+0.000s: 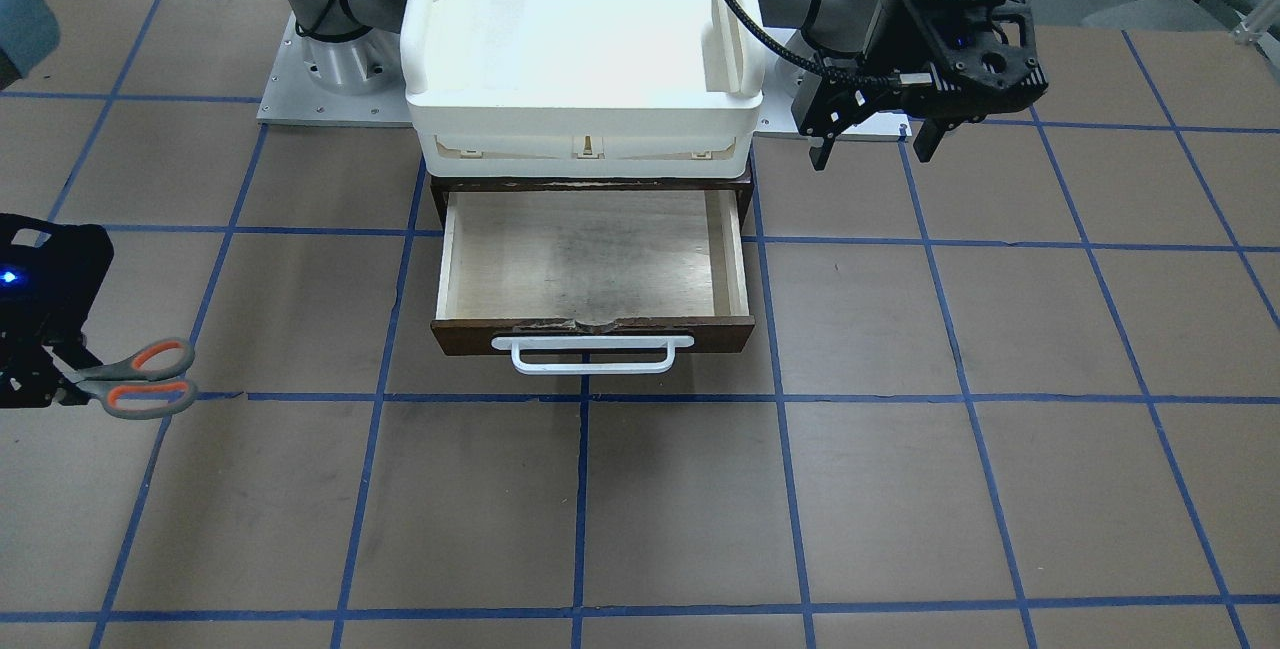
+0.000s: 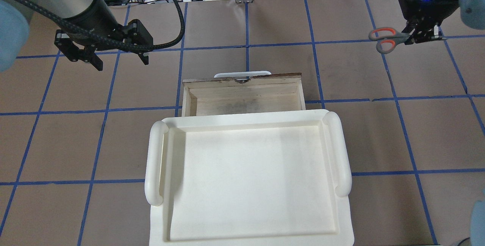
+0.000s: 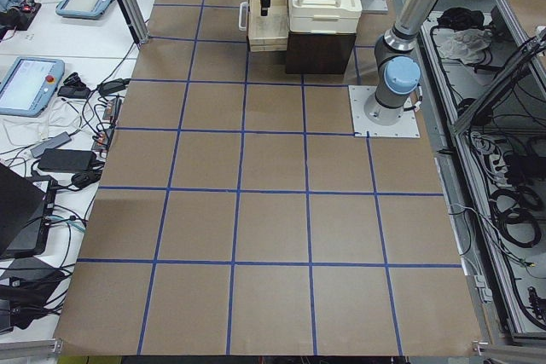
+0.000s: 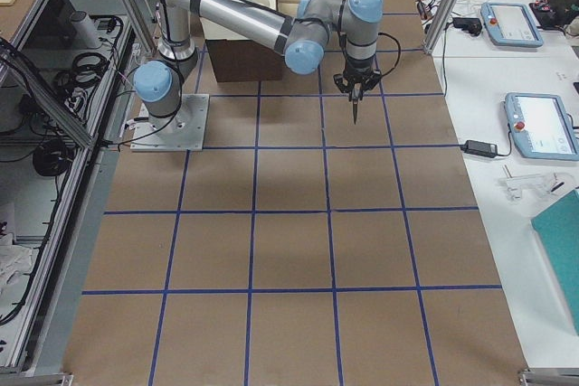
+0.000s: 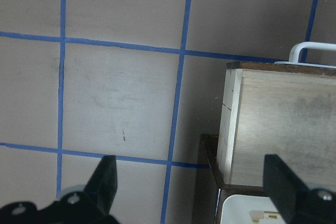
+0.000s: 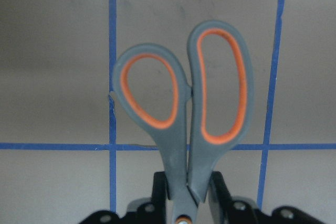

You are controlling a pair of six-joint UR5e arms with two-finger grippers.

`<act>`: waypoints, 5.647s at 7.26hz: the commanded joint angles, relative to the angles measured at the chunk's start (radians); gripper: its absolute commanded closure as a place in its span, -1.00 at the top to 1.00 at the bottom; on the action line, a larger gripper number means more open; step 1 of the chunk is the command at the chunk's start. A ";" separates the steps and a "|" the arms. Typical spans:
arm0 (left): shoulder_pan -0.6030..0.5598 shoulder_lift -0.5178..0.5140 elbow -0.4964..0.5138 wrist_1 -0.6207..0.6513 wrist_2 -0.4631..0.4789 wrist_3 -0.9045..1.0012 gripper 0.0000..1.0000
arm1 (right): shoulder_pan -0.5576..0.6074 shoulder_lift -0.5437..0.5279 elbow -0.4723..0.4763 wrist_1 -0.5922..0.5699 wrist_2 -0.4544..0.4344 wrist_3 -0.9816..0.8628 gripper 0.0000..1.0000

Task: Put scissors in drawer and close it
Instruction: 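Carry the scissors with the right gripper over the open drawer, then lower the scissors into the drawer with the right gripper, then open the right gripper and raise it away from the drawer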

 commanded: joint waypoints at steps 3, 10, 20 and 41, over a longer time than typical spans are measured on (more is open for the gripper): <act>0.000 0.001 0.000 -0.011 0.000 0.000 1.00 | 0.278 -0.042 -0.001 0.058 -0.012 0.218 -1.00; 0.000 0.001 0.000 -0.015 0.000 0.002 1.00 | 0.602 -0.010 0.000 0.071 0.001 0.537 -1.00; 0.000 0.001 0.000 -0.015 0.002 0.005 1.00 | 0.741 0.087 0.006 0.035 -0.001 0.722 -1.00; 0.000 0.000 0.000 -0.012 0.002 0.005 1.00 | 0.349 -0.129 -0.001 0.100 0.004 1.835 1.00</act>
